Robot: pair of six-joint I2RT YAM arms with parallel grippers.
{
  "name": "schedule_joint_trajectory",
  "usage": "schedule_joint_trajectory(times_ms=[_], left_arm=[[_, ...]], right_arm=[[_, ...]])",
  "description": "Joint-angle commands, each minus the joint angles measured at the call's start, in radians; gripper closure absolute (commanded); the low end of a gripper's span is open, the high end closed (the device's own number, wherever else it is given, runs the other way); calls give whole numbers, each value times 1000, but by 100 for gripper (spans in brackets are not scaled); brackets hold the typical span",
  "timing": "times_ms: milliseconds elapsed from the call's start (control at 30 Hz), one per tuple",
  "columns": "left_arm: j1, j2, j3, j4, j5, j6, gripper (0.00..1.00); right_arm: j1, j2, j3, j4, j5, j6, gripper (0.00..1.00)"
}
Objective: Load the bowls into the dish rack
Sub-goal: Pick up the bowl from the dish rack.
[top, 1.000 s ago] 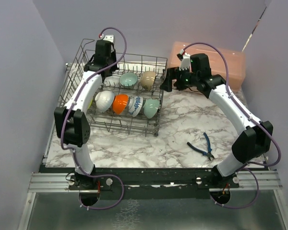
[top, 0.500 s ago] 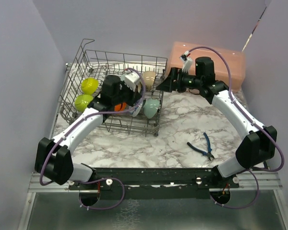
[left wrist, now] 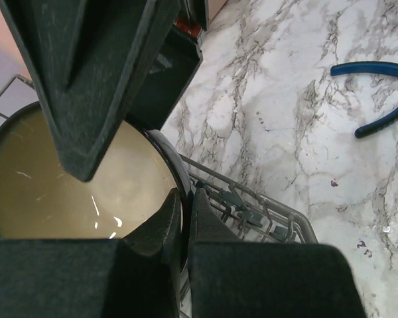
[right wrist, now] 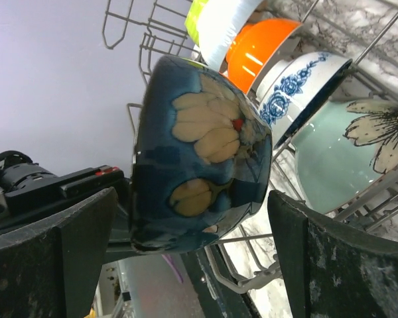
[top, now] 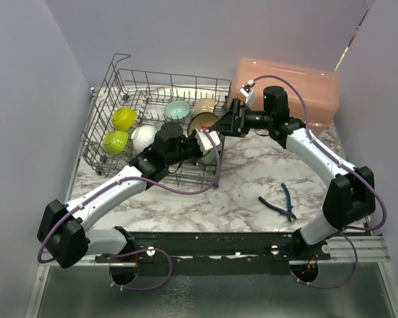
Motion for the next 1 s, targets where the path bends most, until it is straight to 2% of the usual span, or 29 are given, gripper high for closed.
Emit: schedule_joint_trajectory(times_ms=[0,67,200,300,333,400,433,467,567,667,733,967], left_arm=[[-27,-33,27,91,-65,112,100],[-39,-27,36,82,-73,124,100],[-44,-23,44,74,-81,130,100],[-45,-24,44,75,-83,125,100],[-46,-23,45,75,-86,120,97],[-45,-24,44,75,-97,107,71],[-45,-24,44,74,-108,98,63],[-46,-25,42,75,-119,89,51],[-44,-26,40,76,-164,41,21],[-44,-22,51,78,-231,-51,5],[-44,-24,62,79,-286,-114,1],[-4,-76,71,97,-433,-392,1]], right_arm=[[28,36,-8,28,-48,26,3],[38,47,-3,35,-55,29,13],[40,57,4,55,-45,29,38],[40,62,27,25,-26,-2,66],[40,64,34,18,-19,-12,74],[40,65,43,5,-1,-33,89],[40,65,46,2,9,-42,95],[40,64,48,3,19,-48,99],[38,67,53,12,40,-60,100],[35,79,58,36,48,-63,100],[31,92,65,51,46,-61,100],[10,113,96,67,22,-86,100]])
